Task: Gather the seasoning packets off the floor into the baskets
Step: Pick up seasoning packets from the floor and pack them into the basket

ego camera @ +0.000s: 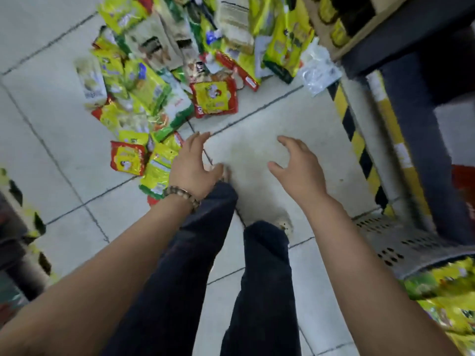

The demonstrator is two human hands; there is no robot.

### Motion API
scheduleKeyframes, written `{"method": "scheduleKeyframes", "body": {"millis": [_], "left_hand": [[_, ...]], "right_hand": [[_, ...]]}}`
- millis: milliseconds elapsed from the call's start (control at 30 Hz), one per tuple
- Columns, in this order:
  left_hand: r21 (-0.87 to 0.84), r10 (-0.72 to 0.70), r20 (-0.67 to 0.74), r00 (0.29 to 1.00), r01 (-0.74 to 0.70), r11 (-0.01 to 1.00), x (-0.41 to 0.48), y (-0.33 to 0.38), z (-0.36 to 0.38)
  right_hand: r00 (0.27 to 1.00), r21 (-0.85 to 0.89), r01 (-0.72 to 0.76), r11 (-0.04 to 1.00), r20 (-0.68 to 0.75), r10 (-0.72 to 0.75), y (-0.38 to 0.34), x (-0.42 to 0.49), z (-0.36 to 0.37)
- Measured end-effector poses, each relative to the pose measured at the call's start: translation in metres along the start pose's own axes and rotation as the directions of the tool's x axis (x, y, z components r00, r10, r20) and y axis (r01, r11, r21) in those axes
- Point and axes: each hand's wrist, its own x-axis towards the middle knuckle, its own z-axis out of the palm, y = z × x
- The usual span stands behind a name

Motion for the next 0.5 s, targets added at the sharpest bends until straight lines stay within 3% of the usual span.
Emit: {"method": "scheduleKeyframes", "body": {"millis": [267,500], "left_hand": [[-0.146,-0.308,-0.101,0.946,0.292,0.945,-0.017,-0.112,-0.002],[-0.294,-0.494,-0.14,0.858,0.44,0.848,-0.047,-0.193,0.02]], "right_hand": [[0.957,-0.139,0.175,0.975,0.257,-0.135,-0.069,0.064,0.086],[0.889,-0.292,0.221,0.931,0.453,-0.069,-0.057,0.075,0.19]]}}
